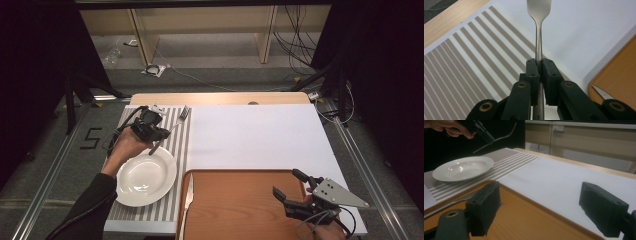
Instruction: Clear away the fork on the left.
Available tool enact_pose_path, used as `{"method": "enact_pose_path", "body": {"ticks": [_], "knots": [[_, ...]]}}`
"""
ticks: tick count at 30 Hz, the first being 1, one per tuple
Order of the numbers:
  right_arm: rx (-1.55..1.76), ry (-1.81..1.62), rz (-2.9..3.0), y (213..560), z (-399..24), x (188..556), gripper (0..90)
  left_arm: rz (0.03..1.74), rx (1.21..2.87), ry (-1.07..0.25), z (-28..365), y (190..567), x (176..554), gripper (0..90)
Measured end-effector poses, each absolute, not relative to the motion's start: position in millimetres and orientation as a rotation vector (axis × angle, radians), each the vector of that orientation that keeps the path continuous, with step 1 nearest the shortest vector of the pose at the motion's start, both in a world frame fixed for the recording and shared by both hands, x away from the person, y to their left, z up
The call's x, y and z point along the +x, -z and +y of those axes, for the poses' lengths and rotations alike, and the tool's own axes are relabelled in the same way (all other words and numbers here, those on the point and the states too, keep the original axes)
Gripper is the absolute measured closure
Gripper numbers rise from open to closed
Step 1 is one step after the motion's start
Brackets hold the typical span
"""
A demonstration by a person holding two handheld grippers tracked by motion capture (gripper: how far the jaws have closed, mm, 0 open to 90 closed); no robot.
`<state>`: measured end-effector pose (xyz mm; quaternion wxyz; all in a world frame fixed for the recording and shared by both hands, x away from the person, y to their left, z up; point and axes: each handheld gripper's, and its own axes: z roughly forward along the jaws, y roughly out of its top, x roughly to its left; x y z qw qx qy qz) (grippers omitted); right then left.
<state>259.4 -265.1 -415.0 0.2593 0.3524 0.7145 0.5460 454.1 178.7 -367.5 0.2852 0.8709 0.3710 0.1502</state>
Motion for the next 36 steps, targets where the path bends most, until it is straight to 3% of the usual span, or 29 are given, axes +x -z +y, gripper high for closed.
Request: {"method": "enact_pose_path", "body": {"ticks": [18, 36], "knots": [[0.944, -1.476, 1.943, 414, -263, 258, 18.3, 0.827, 2.348, -0.332, 144, 366, 393, 83.4], [0.936, -1.476, 1.946, 413, -262, 257, 18.3, 0.802, 2.344, -0.246, 126, 378, 359, 83.3]]}}
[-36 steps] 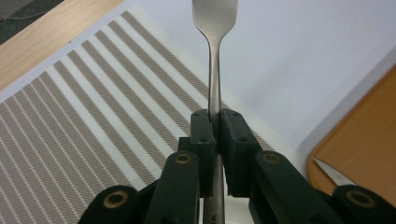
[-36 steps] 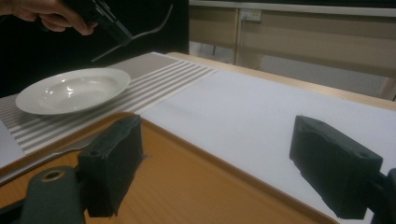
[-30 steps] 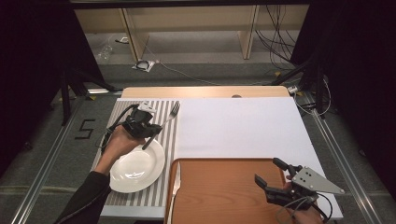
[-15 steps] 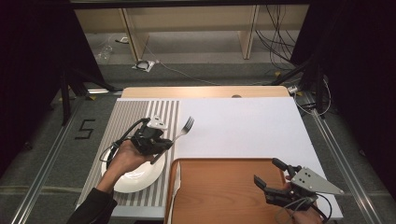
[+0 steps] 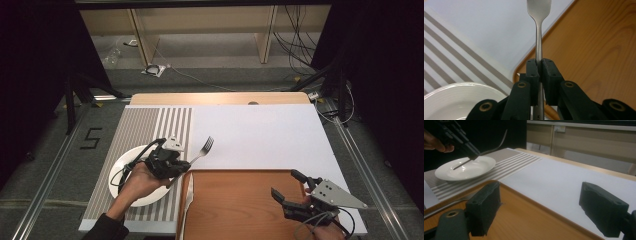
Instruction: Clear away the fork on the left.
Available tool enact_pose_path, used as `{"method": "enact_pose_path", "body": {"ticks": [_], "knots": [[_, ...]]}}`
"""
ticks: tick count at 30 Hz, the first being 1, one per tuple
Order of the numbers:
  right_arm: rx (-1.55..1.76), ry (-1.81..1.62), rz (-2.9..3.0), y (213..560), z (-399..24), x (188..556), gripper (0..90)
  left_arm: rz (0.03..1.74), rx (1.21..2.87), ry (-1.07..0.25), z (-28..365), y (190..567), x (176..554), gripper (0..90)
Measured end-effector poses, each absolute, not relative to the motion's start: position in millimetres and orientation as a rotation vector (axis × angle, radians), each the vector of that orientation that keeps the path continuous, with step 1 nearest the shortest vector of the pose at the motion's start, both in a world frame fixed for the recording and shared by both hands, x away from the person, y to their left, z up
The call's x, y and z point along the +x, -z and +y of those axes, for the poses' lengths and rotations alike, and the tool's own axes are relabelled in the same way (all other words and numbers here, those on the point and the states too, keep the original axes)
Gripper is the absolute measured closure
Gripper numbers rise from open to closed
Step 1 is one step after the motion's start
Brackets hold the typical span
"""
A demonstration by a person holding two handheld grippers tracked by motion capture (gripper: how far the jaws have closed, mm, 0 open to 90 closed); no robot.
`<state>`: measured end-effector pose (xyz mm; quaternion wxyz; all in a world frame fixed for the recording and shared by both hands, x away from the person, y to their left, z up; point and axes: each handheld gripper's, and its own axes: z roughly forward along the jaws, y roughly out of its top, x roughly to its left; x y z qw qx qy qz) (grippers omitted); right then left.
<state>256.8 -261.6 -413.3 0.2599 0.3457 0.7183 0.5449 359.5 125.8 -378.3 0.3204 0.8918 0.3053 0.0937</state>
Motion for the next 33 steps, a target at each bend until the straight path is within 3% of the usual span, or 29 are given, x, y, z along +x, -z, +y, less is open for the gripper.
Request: {"method": "enact_pose_path", "body": {"ticks": [14, 33], "knots": [[0.934, -1.478, 1.946, 414, -262, 257, 18.3, 0.734, 2.458, -0.119, 98, 404, 336, 83.3], [0.936, -1.481, 1.939, 413, -262, 257, 18.3, 0.688, 2.493, -0.046, 81, 418, 317, 83.3]]}}
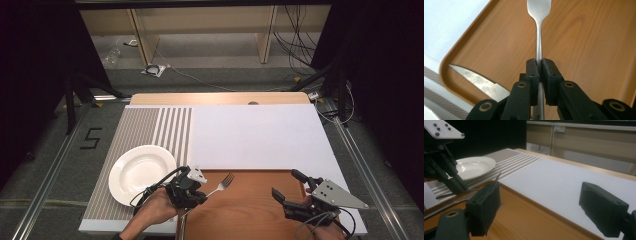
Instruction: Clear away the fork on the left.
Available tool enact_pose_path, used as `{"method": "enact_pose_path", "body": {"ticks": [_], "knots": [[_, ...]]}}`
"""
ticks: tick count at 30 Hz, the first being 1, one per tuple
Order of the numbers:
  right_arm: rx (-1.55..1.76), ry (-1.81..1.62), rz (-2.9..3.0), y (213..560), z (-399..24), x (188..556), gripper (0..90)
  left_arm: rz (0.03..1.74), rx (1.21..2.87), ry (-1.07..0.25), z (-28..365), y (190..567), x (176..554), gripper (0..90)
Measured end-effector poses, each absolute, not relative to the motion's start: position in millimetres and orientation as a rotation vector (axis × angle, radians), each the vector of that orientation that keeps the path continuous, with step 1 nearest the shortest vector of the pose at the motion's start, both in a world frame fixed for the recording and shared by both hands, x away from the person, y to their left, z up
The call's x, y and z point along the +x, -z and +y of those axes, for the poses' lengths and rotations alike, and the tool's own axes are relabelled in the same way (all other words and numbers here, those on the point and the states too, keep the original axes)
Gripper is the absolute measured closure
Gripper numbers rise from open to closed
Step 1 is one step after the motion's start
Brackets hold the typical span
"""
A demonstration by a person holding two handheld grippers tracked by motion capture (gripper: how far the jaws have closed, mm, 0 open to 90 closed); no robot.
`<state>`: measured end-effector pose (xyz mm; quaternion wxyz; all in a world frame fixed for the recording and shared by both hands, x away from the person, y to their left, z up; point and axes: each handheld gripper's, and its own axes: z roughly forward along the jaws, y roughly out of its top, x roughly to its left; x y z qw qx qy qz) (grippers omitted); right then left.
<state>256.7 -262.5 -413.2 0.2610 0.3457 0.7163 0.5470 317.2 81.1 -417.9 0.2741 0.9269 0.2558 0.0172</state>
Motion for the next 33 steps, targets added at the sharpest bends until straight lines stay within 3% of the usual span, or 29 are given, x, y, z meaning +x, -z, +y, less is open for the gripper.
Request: {"method": "enact_pose_path", "body": {"ticks": [23, 33], "knots": [[0.937, -1.468, 1.95, 413, -263, 256, 18.3, 0.593, 2.581, 0.106, 48, 437, 286, 83.2], [0.932, -1.473, 1.948, 413, -262, 256, 18.3, 0.573, 2.618, 0.114, 42, 442, 279, 83.2]]}}
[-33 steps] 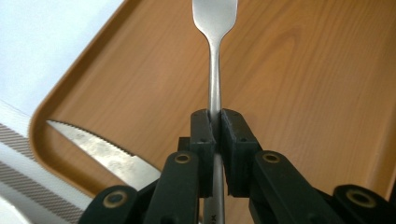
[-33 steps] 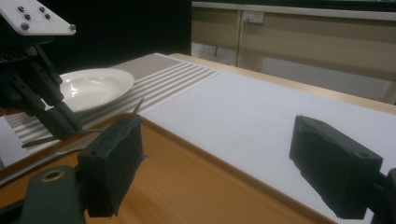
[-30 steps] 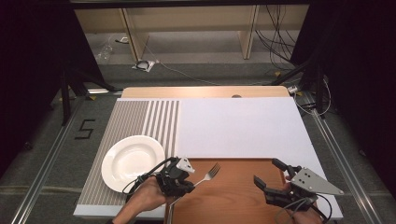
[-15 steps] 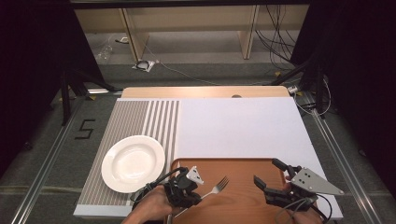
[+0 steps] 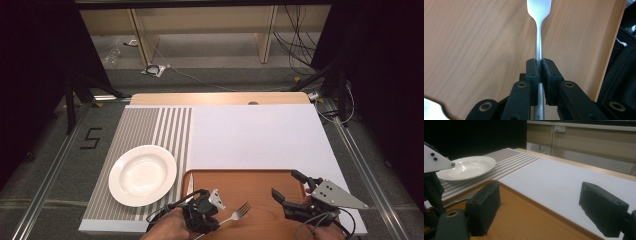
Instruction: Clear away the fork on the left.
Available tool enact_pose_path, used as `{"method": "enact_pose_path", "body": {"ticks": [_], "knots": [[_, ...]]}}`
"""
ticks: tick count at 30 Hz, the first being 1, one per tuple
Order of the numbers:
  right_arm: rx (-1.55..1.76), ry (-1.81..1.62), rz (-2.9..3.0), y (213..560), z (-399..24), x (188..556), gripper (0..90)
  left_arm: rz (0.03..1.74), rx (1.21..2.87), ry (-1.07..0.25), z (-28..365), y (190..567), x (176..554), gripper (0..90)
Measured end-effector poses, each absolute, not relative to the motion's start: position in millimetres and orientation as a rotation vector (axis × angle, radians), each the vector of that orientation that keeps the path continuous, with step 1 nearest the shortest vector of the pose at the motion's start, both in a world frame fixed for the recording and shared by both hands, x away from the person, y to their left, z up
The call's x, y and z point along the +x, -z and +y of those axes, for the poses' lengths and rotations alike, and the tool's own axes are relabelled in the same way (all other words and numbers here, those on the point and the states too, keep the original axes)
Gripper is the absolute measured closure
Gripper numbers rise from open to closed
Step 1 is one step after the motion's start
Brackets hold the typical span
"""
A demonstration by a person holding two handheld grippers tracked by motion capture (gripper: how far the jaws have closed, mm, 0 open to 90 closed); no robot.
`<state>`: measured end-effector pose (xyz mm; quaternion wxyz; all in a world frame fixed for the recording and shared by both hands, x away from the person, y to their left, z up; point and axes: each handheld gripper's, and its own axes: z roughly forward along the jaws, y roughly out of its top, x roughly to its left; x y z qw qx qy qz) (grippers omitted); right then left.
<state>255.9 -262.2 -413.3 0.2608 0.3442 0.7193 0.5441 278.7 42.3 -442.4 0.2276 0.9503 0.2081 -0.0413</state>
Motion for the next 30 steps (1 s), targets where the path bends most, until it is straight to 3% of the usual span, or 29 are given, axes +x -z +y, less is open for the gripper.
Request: {"method": "enact_pose_path", "body": {"ticks": [30], "knots": [[0.927, -1.475, 1.948, 413, -262, 256, 18.3, 0.594, 2.71, 0.142, 38, 459, 276, 83.0]]}}
